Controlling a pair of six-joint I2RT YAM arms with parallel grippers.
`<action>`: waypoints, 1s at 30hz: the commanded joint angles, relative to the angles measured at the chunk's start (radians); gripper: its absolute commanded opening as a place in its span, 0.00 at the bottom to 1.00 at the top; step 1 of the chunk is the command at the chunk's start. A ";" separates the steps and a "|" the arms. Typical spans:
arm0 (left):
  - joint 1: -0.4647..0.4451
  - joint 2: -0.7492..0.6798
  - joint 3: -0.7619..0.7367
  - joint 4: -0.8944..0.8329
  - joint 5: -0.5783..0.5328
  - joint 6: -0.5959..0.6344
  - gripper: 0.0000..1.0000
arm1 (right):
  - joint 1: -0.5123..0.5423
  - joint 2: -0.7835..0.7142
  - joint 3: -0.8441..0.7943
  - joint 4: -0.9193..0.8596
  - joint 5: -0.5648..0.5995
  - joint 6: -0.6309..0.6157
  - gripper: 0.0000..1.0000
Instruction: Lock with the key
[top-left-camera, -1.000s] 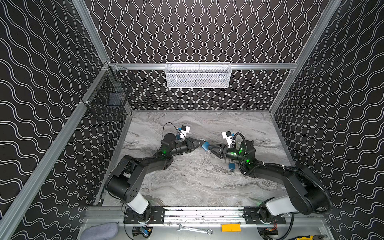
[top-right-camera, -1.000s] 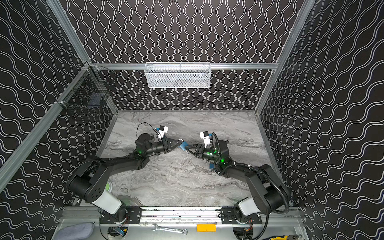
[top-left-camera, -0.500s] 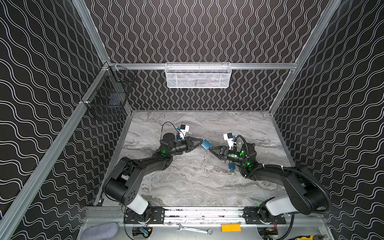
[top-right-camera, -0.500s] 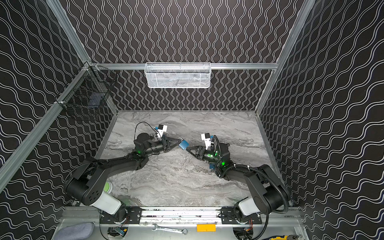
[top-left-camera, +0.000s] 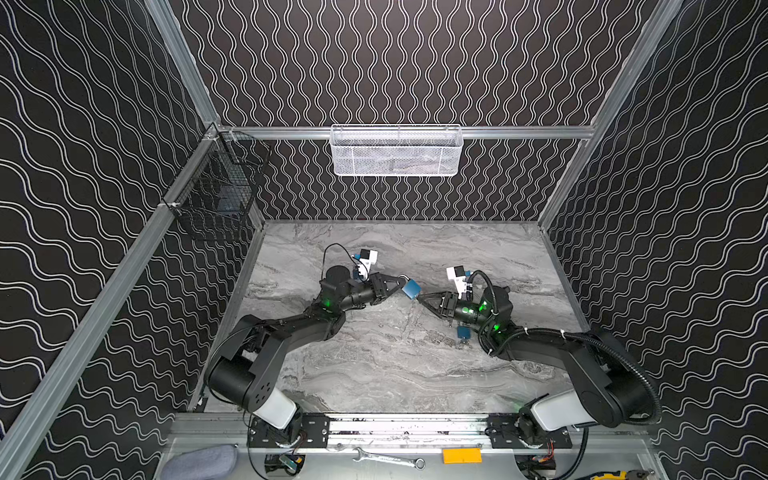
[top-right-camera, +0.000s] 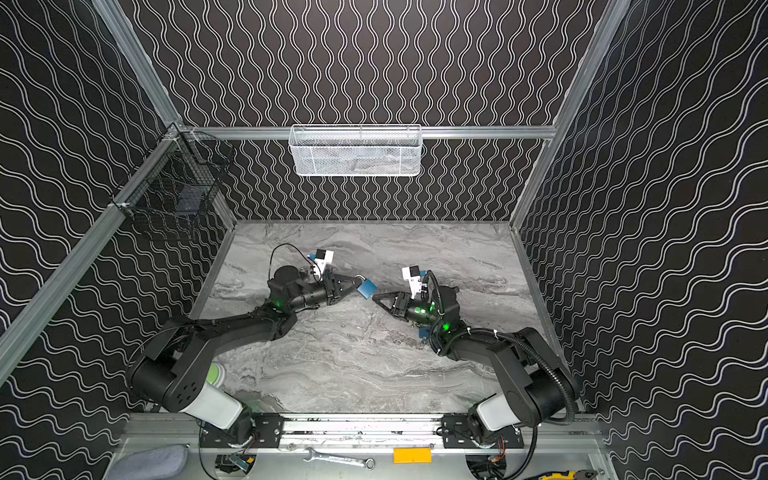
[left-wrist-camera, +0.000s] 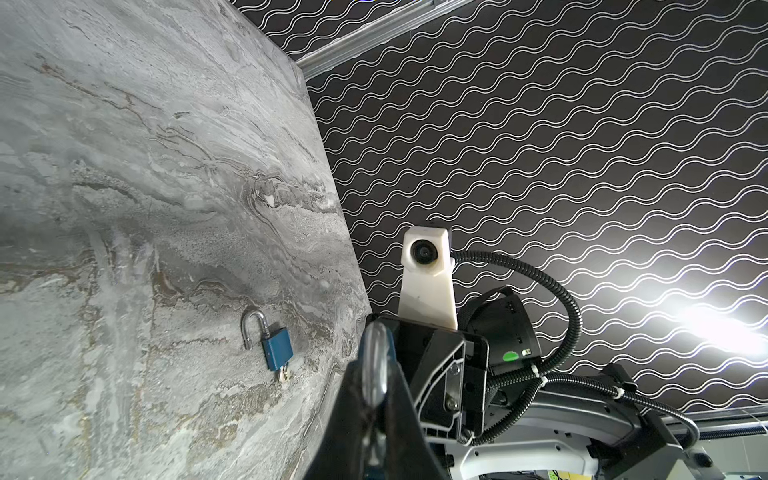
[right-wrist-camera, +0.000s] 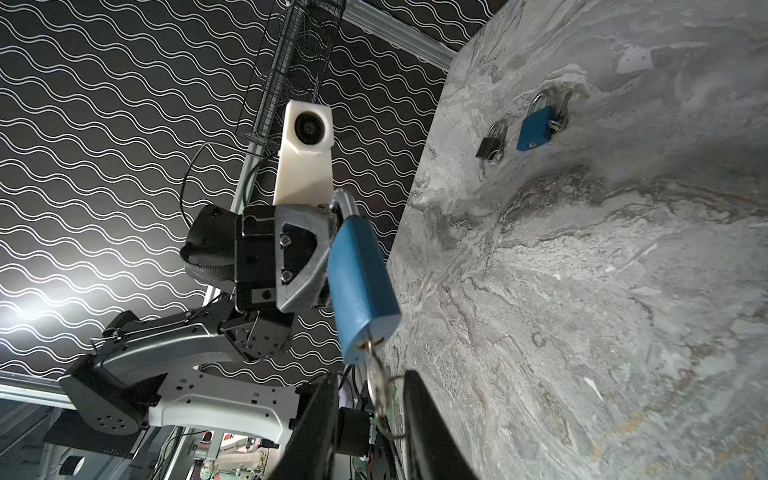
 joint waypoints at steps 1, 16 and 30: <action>0.001 -0.005 0.008 0.043 0.006 -0.001 0.00 | 0.000 0.002 0.010 0.067 0.002 0.006 0.27; 0.002 -0.004 0.003 0.052 0.011 -0.006 0.00 | 0.005 0.009 0.023 0.079 -0.017 0.013 0.17; 0.001 -0.002 -0.007 0.070 0.006 -0.015 0.00 | 0.013 0.026 0.035 0.090 -0.019 0.020 0.09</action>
